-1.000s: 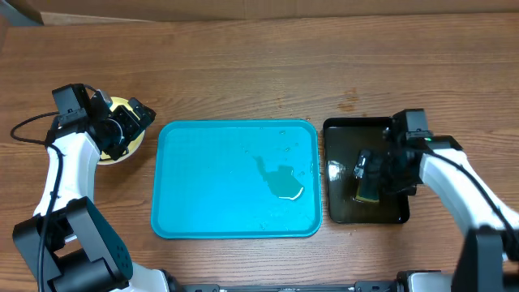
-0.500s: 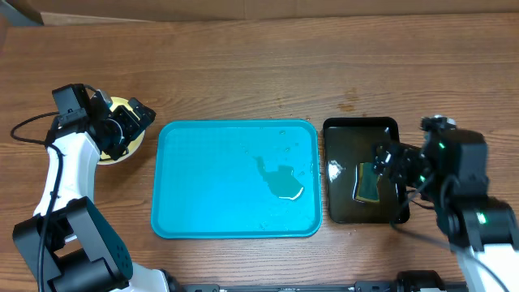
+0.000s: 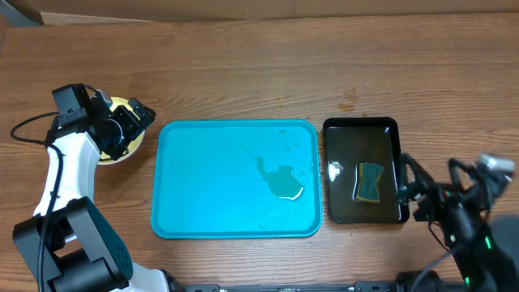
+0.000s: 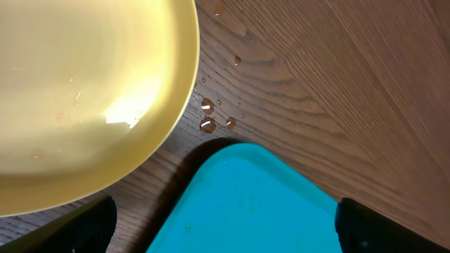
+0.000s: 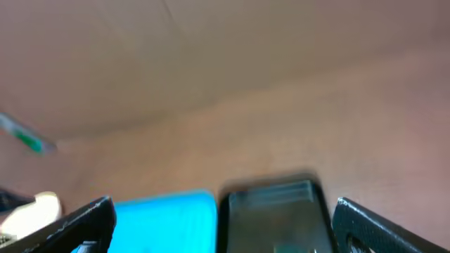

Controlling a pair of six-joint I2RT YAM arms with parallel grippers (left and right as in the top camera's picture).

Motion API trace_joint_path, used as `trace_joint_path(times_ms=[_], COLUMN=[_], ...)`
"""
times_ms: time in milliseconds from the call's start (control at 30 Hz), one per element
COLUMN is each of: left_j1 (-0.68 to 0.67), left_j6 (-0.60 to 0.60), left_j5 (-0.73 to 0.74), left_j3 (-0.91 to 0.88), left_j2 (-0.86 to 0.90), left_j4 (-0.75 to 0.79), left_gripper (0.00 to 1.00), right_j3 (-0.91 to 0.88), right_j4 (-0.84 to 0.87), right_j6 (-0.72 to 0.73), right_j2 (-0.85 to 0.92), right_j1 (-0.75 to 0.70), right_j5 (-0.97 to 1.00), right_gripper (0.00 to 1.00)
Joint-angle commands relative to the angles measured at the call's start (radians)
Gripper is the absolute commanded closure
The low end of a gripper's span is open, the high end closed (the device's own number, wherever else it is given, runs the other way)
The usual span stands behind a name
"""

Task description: Clean dirty plates on tray and stack at the side

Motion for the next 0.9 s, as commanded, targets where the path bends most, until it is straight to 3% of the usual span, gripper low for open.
trace_joint_path(times_ms=[0,200,333,667,867], left_j1=[-0.003,-0.002,-0.002,-0.002,-0.002], left_j6=[0.023,0.023,0.023,0.023,0.023], left_j5=[-0.007,-0.007,-0.007,-0.007,-0.007], left_j3=[-0.006,-0.006,-0.006,-0.006,-0.006], left_j2=[0.009,0.009,0.009,0.009,0.009], left_j4=[0.001,0.001,0.001,0.001,0.001], left_gripper=[0.00,0.00,0.00,0.00,0.00], right_j3=[-0.083,-0.402,-0.562,-0.820,-0.843], right_j4=[0.165,0.781,0.960,0.981,0.749], right_j6=[-0.060,-0.078,-0.077,-0.074,-0.082], right_j2=[-0.126,-0.283,-0.341,-0.385,-0.385], right_j1=[0.020,0.021,0.021,0.021,0.021], right_j5=[0.059,0.028,-0.018,-0.040,-0.003], right_gripper=[0.00,0.00,0.00,0.00,0.00])
